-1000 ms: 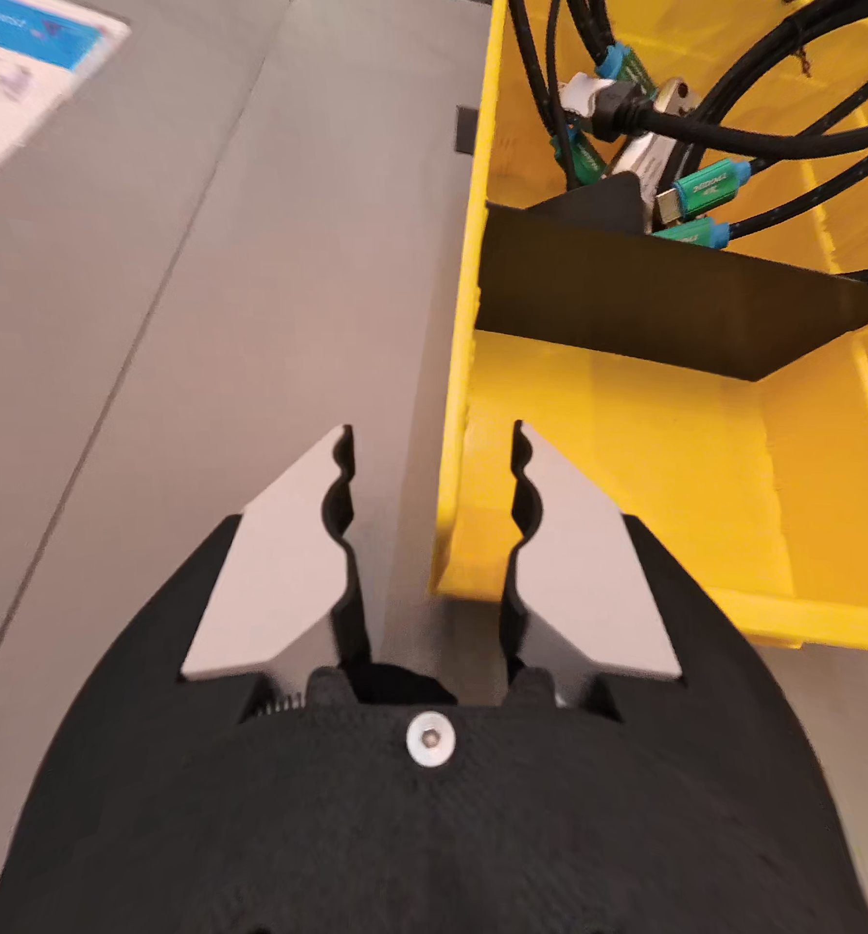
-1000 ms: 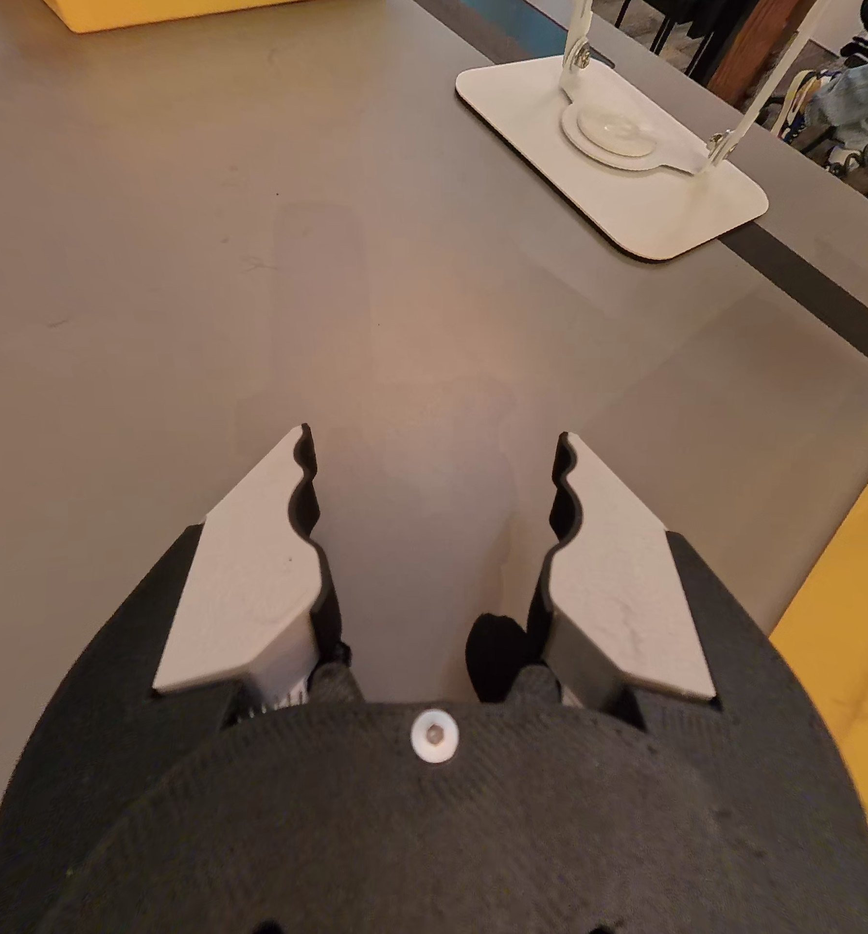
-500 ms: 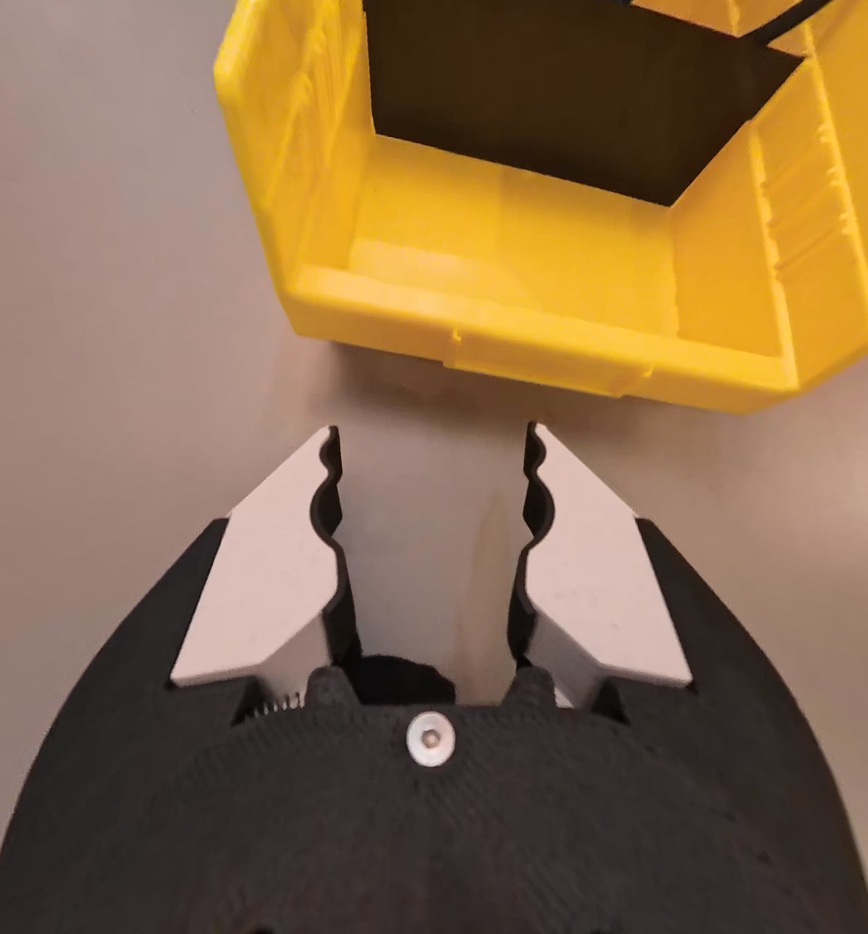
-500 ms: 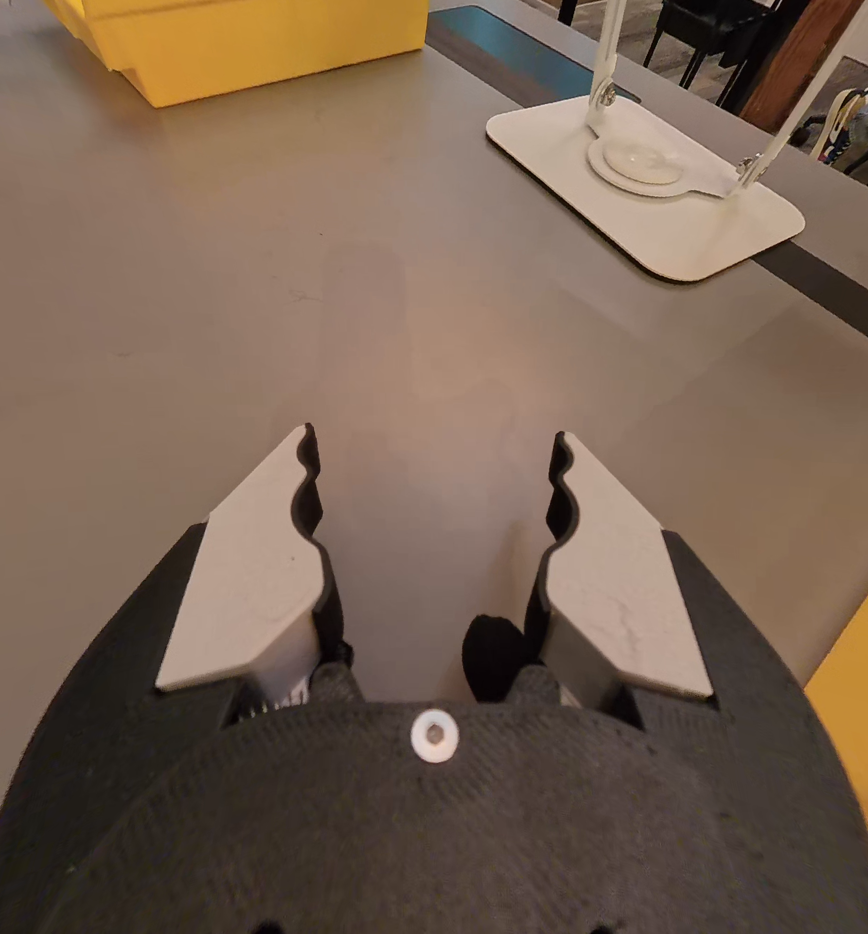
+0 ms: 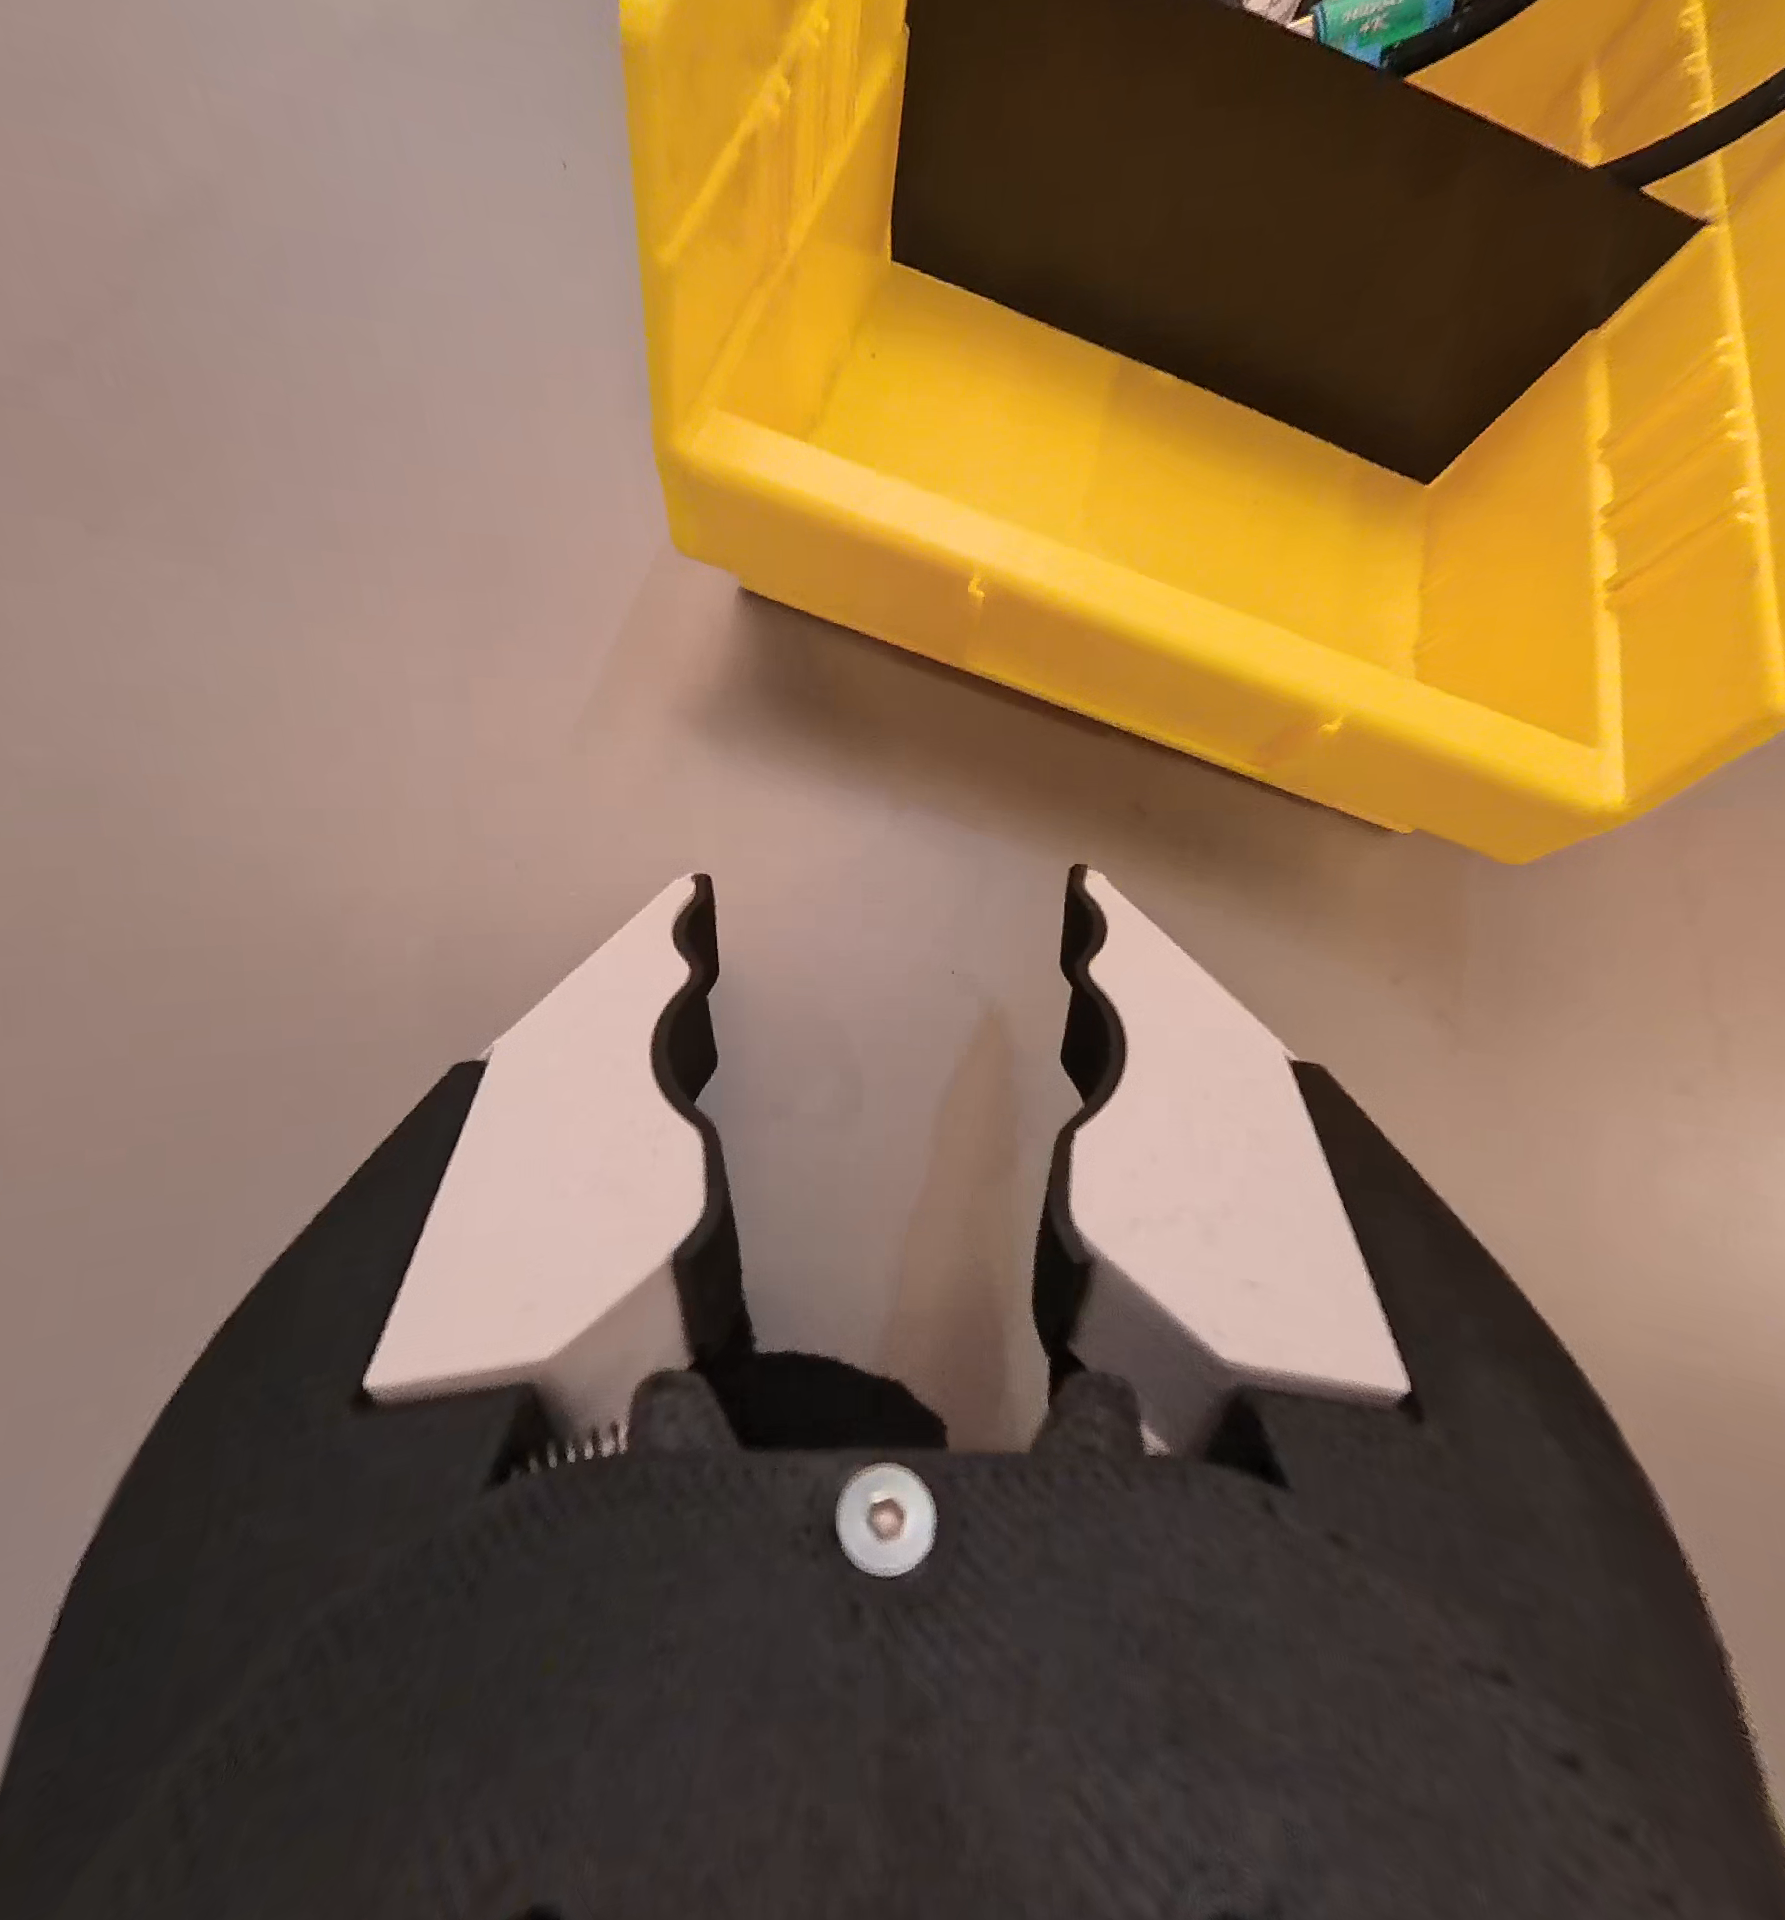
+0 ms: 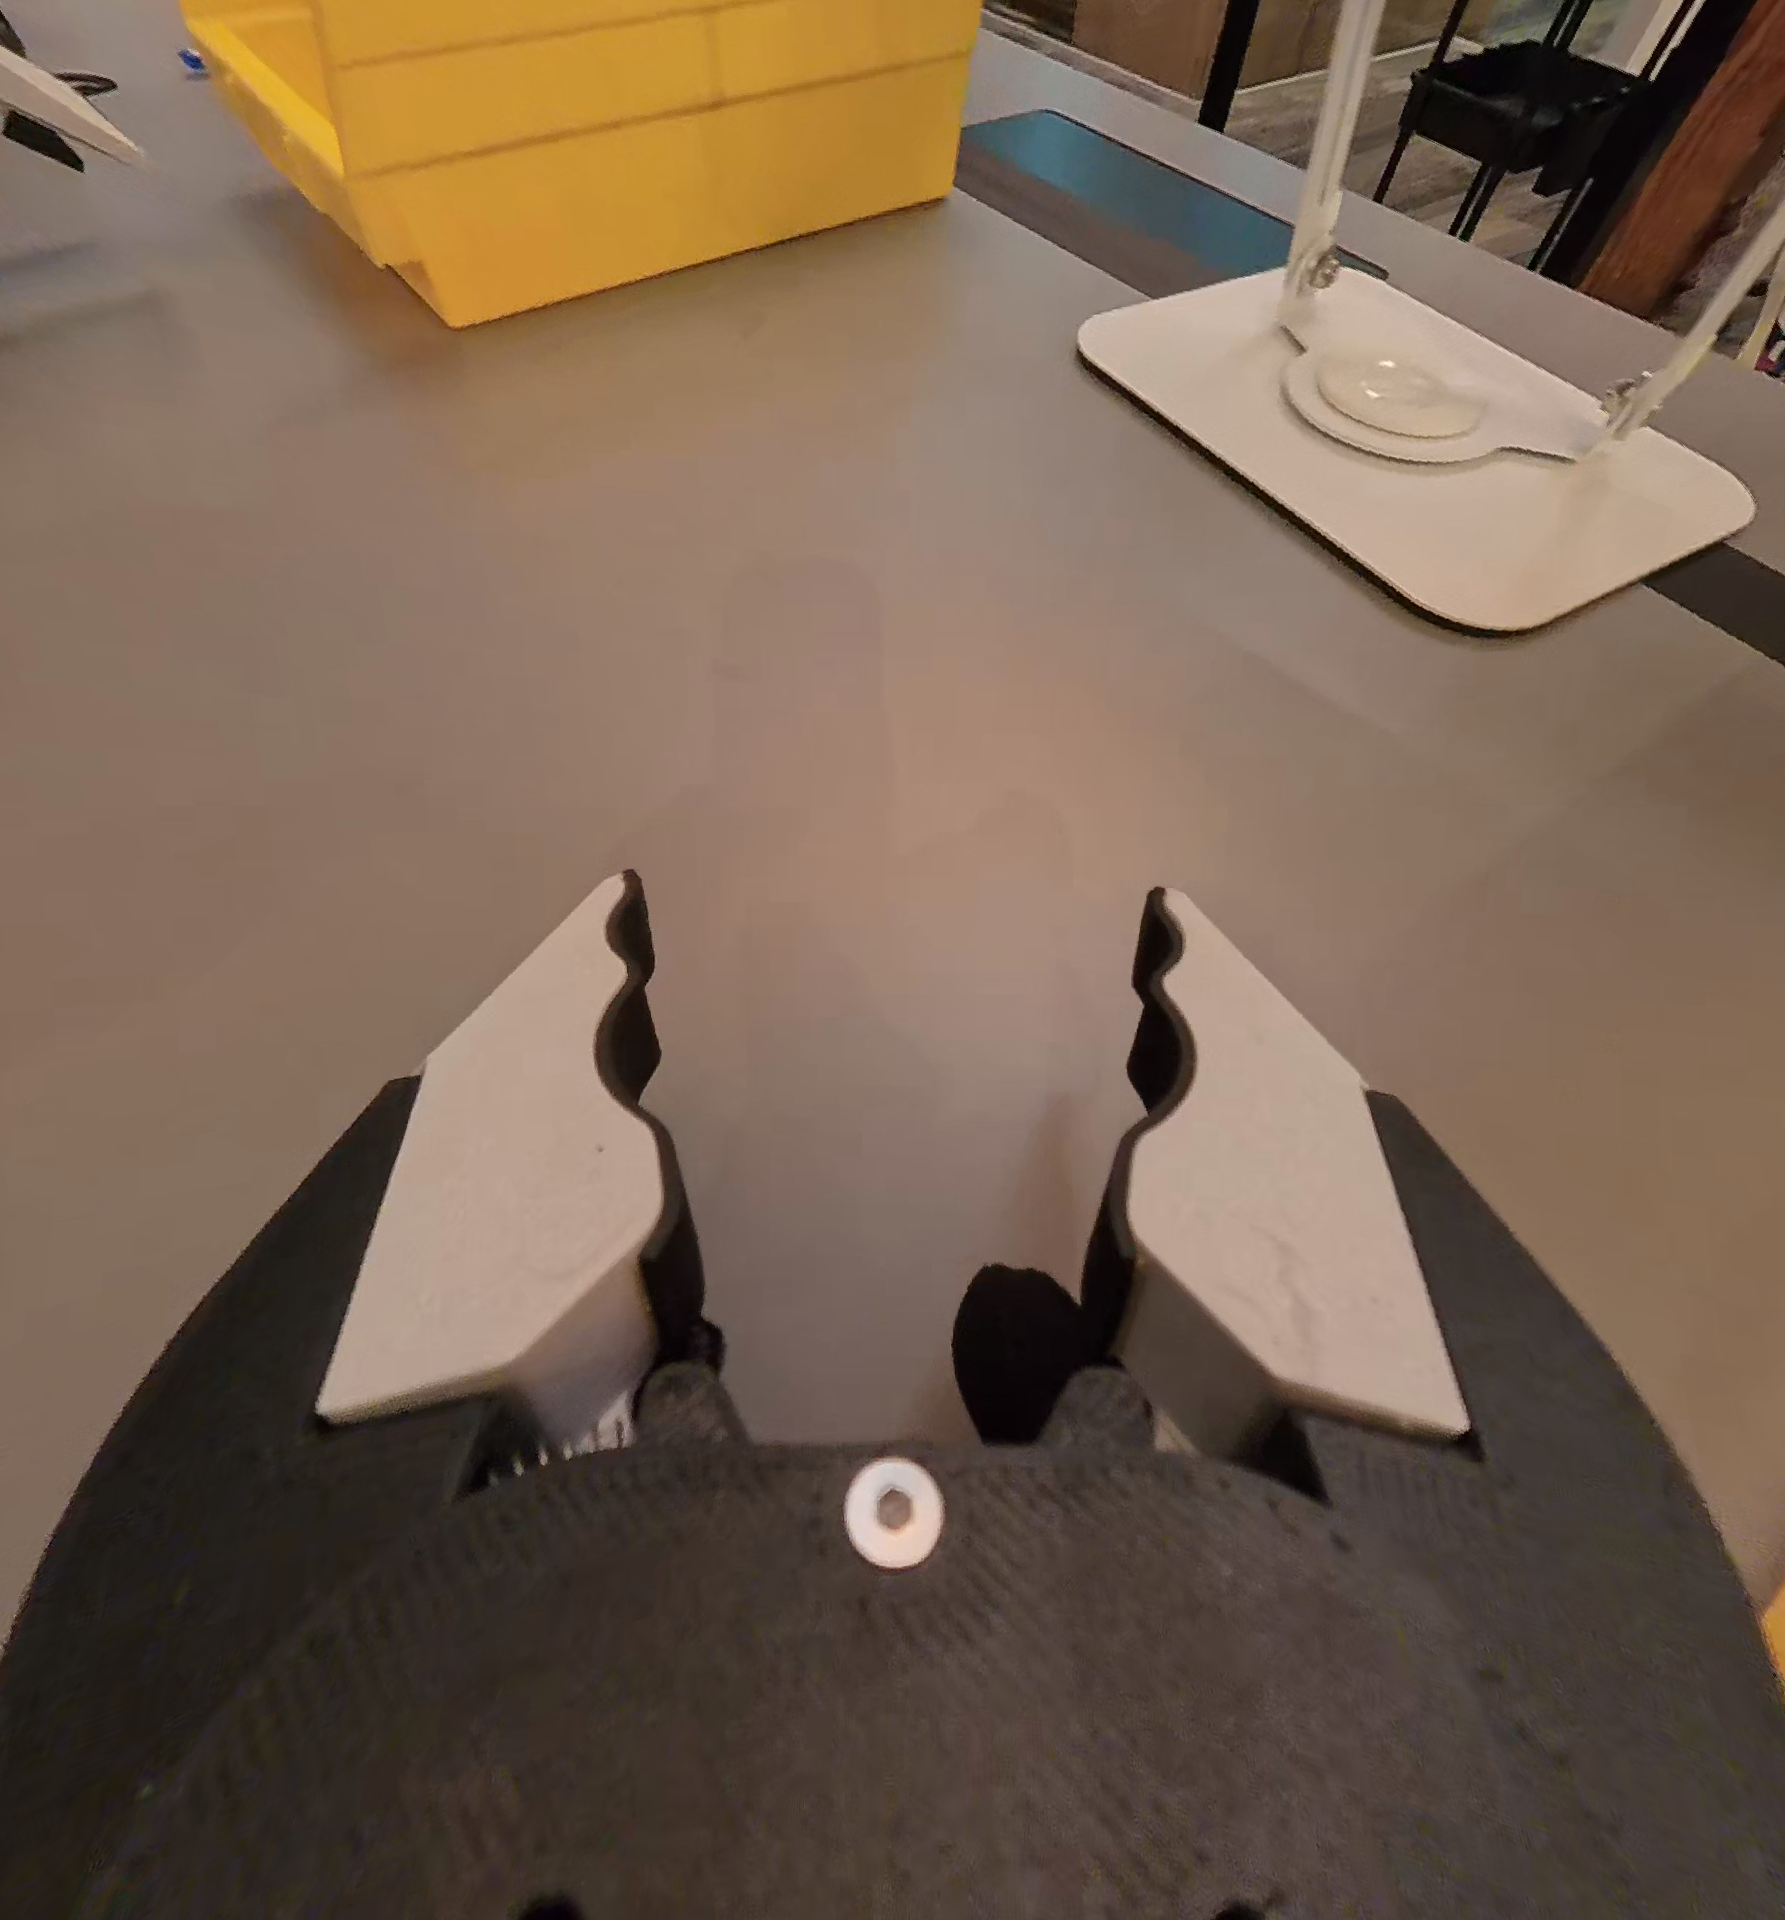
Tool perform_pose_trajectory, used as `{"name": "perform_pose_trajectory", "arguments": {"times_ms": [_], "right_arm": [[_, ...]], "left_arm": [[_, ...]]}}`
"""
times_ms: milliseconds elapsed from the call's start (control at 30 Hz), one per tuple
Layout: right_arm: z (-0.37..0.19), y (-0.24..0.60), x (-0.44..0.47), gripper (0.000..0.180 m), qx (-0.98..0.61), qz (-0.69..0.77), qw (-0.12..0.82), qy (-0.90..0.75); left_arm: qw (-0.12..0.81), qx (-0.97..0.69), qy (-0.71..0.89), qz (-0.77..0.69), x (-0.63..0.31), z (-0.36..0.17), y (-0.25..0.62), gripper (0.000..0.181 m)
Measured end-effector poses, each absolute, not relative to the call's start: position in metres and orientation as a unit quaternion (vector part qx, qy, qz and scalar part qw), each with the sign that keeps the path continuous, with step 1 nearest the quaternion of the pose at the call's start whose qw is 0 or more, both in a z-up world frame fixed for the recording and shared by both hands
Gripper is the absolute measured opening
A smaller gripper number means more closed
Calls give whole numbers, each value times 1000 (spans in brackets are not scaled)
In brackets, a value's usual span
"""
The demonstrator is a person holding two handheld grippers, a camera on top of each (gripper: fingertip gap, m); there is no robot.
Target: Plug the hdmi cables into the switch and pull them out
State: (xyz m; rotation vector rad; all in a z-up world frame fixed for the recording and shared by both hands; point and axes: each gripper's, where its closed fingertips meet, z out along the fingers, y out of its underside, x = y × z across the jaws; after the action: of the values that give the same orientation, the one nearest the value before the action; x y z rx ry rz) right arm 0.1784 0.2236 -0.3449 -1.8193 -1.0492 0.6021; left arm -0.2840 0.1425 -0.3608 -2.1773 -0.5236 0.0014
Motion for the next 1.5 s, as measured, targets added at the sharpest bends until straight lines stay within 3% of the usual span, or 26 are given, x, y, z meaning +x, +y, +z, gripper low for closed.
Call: {"name": "perform_pose_trajectory", "arguments": {"times_ms": [333, 633, 867, 1300, 1500], "right_arm": [[-335, 207, 138, 94, -727, 289, 451, -429], [-272, 254, 76, 98, -681, 334, 454, -468], [-302, 301, 33, 87, -666, 410, 449, -432], [-327, 297, 36, 83, -672, 386, 424, -469], [-327, 298, 36, 82, -673, 389, 422, -465]], "left_arm": [[485, -855, -180, 16, -277, -337, 150, 62], [544, -834, -93, 24, -247, -286, 179, 63], [557, -829, 15, 55, -226, -248, 219, 58], [401, -904, 135, 60, -266, -266, 325, 63], [301, -937, 170, 46, -263, -302, 359, 65]]}}
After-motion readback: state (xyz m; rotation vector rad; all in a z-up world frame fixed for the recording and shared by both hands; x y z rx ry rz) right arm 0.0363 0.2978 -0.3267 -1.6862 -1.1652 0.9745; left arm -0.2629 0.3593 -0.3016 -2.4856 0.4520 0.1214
